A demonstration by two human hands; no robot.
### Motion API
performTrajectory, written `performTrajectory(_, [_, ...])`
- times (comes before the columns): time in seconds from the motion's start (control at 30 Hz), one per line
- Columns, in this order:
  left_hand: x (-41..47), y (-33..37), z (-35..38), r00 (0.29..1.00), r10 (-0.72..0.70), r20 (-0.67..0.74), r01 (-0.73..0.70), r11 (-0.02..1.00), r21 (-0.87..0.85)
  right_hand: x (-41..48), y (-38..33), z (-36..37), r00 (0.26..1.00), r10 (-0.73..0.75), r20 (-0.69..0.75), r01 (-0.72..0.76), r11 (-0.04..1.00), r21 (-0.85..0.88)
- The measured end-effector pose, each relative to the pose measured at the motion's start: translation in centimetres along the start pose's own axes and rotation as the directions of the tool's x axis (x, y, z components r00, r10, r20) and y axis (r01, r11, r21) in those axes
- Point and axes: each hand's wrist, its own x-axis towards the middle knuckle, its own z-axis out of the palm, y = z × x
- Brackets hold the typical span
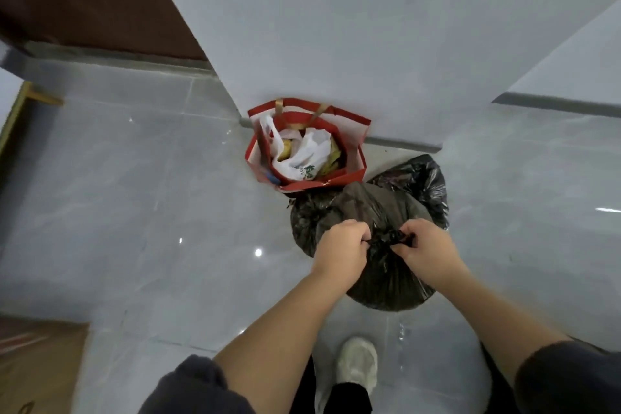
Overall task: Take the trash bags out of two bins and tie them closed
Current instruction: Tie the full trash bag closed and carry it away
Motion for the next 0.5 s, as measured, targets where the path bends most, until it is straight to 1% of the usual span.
performTrajectory(0.1, [4.3, 0.8, 3.6, 0.998, 0.026, 0.062, -0.026, 1.000, -0.010, 2.5, 4.1, 0.4, 0.996, 0.074, -0.045, -0.073, 0.997, 0.008])
performTrajectory(0.17, [6.8, 1.5, 5.5, 0.997, 0.023, 0.078, -0.021, 0.999, -0.030, 4.3, 6.3, 0.3, 0.990, 0.115, -0.076, -0.114, 0.993, 0.017])
performTrajectory(0.37, [13.4, 3.4, 8.0, 0.999, 0.034, 0.039, -0.032, 0.998, -0.046, 9.6, 9.5, -0.5, 0.965, 0.158, -0.212, -0.147, 0.987, 0.066])
performTrajectory(0.5, [16.7, 3.0, 9.3, 1.000, 0.006, -0.011, -0.007, 1.000, -0.020, 12.5, 10.2, 0.8, 0.941, 0.172, -0.291, -0.145, 0.983, 0.111])
